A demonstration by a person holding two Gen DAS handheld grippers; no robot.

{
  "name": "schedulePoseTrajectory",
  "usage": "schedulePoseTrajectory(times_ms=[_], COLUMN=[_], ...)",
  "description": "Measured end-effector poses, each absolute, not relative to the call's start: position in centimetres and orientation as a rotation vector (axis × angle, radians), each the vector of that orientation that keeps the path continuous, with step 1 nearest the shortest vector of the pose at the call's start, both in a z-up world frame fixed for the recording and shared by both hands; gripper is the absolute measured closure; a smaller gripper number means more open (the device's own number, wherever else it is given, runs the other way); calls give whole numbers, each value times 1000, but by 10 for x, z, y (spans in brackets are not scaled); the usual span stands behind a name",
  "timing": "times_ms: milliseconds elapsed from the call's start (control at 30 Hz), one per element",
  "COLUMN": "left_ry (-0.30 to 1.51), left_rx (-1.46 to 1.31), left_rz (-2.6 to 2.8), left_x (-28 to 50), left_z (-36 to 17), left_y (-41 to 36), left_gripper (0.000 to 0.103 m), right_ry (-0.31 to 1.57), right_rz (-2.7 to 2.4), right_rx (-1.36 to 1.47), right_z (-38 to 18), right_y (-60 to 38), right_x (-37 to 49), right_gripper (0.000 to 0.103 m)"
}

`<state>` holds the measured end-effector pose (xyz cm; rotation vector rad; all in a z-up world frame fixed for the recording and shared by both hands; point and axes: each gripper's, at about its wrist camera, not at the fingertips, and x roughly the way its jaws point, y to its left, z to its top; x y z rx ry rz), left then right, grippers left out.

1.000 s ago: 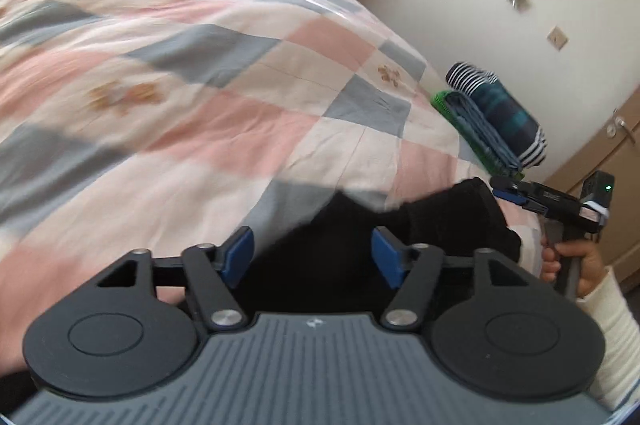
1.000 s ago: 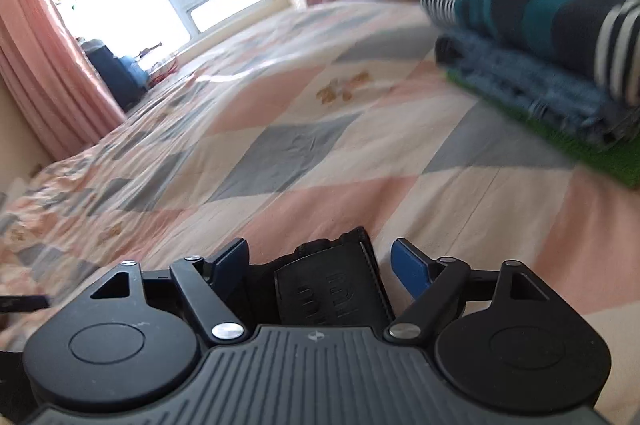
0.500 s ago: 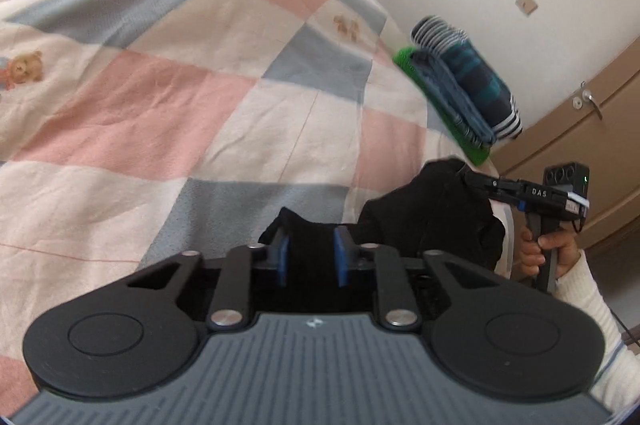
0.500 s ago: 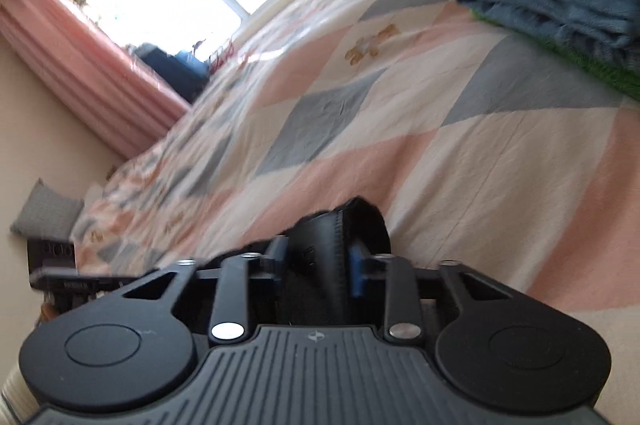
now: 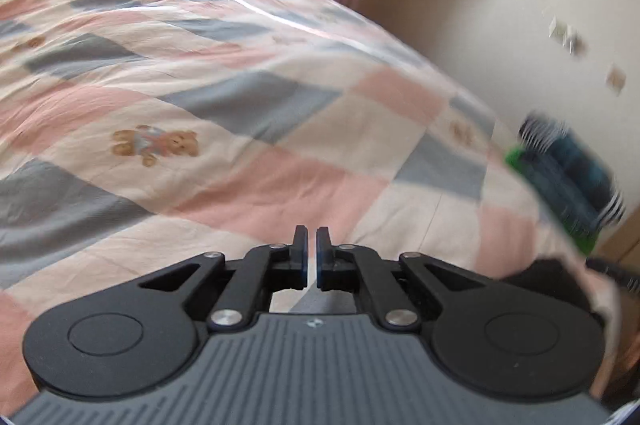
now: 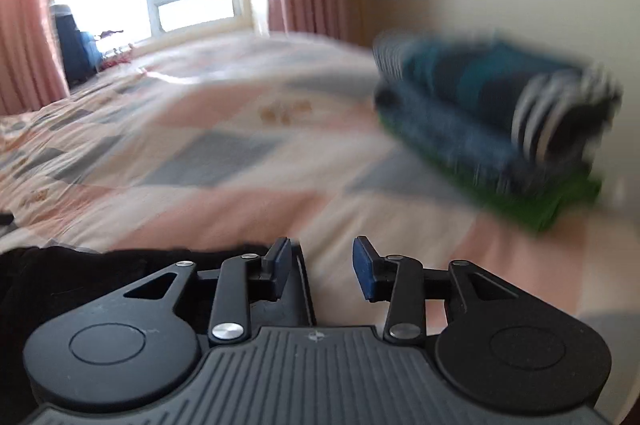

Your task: Fold clothes

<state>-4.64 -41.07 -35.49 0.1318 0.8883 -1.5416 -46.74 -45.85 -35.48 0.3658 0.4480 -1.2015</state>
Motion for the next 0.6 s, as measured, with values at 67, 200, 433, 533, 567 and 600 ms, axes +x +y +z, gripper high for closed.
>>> schedulePoseTrajectory(times_ms=[67,200,433,533,567,600], left_ry=[885,867,1052,1224,1269,1297], left_rx=[130,250,234,234,231,231], left_rz=[-1648,-1732,-1617,-1659,-1676,-1689], left_x=[-60,-102,-62,-56,-55,-56], left_z=[-341,-345,-371,-384,-387,-386], left_y=[-395,-392,-422,-436,-441,-441], left_gripper=[102,91,57,64,65,67], right_ry=[437,492,506,489,483,480], right_rz=[-1078,-873,-788,-785,-780,-776], right_rx=[334,353,435,464,474,480], right_z=[-350,-361,-383,-387,-387,-387], right_y=[-446,-441,-441,-442,-441,-441], right_x=[-445,-385,-365,-371,-373,-375], right_gripper=[62,61,50,50,50,49])
